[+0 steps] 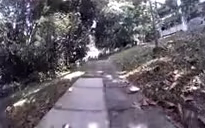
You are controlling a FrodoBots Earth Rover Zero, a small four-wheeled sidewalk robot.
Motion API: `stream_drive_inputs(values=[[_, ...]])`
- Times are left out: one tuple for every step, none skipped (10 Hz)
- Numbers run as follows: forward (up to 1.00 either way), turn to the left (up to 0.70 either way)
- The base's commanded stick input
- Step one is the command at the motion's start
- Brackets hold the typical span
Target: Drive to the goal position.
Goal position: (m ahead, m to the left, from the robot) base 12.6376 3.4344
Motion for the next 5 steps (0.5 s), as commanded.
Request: stream_drive_inputs(values=[[0.70, 0.00], [0.70, 0.00], [0.70, 0.00], [0.70, 0.00], [0.70, 0.00]])
